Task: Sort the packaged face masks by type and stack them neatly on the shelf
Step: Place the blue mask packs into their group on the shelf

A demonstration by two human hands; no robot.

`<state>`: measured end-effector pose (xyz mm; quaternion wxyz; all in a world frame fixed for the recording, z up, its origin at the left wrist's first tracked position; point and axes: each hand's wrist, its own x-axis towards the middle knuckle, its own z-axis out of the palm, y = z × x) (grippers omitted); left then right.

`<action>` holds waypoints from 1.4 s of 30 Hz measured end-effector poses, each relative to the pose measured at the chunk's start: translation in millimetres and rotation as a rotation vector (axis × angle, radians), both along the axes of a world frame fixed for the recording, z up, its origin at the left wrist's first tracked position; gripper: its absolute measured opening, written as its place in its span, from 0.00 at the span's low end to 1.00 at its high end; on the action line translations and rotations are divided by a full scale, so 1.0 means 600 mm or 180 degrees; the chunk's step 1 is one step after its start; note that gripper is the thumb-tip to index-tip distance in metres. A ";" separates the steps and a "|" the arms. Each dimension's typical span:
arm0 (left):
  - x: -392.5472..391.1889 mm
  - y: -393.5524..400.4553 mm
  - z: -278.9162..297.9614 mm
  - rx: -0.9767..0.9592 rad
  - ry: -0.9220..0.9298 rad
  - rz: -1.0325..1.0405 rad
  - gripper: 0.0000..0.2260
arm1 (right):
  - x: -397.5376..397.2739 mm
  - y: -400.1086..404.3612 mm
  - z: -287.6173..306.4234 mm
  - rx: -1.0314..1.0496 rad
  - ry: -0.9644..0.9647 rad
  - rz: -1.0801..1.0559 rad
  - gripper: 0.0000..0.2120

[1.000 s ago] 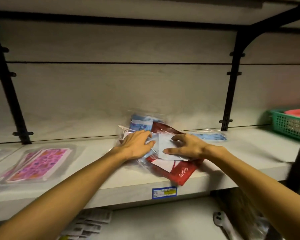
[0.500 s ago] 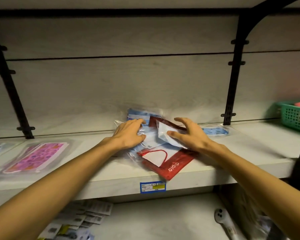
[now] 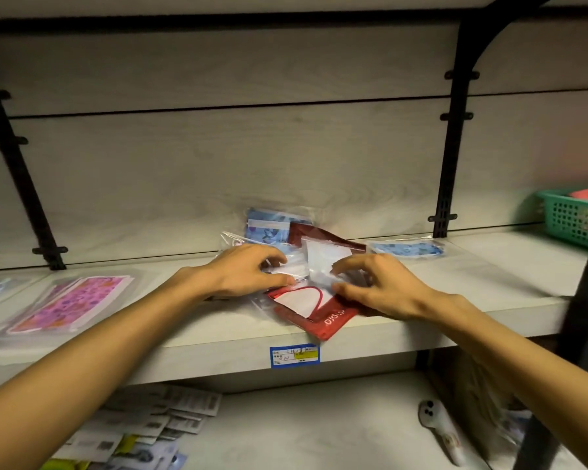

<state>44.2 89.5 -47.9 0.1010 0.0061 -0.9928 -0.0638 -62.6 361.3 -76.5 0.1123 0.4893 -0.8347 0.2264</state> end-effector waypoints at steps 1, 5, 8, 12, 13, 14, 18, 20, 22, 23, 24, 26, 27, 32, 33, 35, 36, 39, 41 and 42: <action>0.002 0.000 0.002 -0.0010 0.0072 -0.0008 0.27 | 0.002 0.003 0.000 -0.0217 -0.0054 0.0008 0.23; 0.001 0.003 0.004 0.0010 0.0559 0.0087 0.19 | 0.005 0.012 0.003 -0.1279 0.0111 0.0067 0.13; -0.005 -0.001 0.015 0.0292 0.1040 0.0376 0.19 | 0.002 0.013 0.012 -0.2390 -0.0298 0.0147 0.11; -0.012 -0.007 0.021 0.1426 0.1394 0.0770 0.15 | -0.017 0.000 0.037 -0.3806 -0.1348 -0.0017 0.10; -0.011 -0.004 0.023 0.2055 0.1457 0.0875 0.14 | -0.022 -0.005 0.042 -0.4054 -0.1562 -0.0120 0.10; -0.009 0.000 0.026 0.2763 0.1510 0.0938 0.13 | -0.027 -0.011 0.044 -0.4236 -0.1710 -0.0227 0.11; 0.018 -0.003 0.026 0.4116 0.1246 0.1096 0.23 | -0.045 -0.036 0.033 -0.4055 -0.2129 -0.0685 0.08; 0.035 -0.011 0.021 0.4134 0.1151 0.1143 0.19 | -0.050 -0.043 0.023 -0.3672 -0.2372 -0.0867 0.04; 0.051 -0.025 0.019 0.4201 0.1061 0.1123 0.10 | -0.047 -0.045 0.013 -0.3478 -0.2747 -0.0927 0.07; 0.061 -0.031 0.020 0.4221 0.0999 0.1105 0.08 | -0.043 -0.044 0.010 -0.3438 -0.2863 -0.0960 0.11; 0.072 -0.036 0.020 0.4260 0.0951 0.1075 0.06 | -0.041 -0.043 0.009 -0.3390 -0.2864 -0.1038 0.15; 0.095 -0.044 0.023 0.4502 0.0908 0.1018 0.08 | -0.035 -0.045 0.013 -0.3095 -0.2722 -0.1158 0.15; 0.108 -0.046 0.024 0.4658 0.0889 0.1020 0.11 | -0.030 -0.045 0.019 -0.2852 -0.2594 -0.1209 0.12; 0.183 -0.053 0.034 0.4592 0.1097 0.1381 0.14 | 0.024 -0.049 0.052 -0.1406 -0.0962 -0.1421 0.11; 0.203 -0.056 0.038 0.4412 0.1152 0.1496 0.12 | 0.045 -0.051 0.060 -0.1350 -0.0714 -0.1389 0.13; 0.244 -0.064 0.046 0.4194 0.1171 0.1567 0.11 | 0.094 -0.059 0.076 -0.1516 -0.0405 -0.1263 0.15; 0.266 -0.069 0.050 0.4122 0.1158 0.1539 0.11 | 0.121 -0.067 0.084 -0.1666 -0.0257 -0.1188 0.16; 0.337 -0.086 0.060 0.3794 0.1083 0.1353 0.05 | 0.218 -0.102 0.109 -0.2326 -0.0160 -0.0746 0.17; 0.393 -0.098 0.063 0.3715 0.1063 0.1219 0.04 | 0.290 -0.131 0.118 -0.2748 -0.0362 -0.0479 0.18; 0.423 -0.103 0.064 0.3753 0.1066 0.1146 0.04 | 0.324 -0.147 0.120 -0.2897 -0.0502 -0.0426 0.19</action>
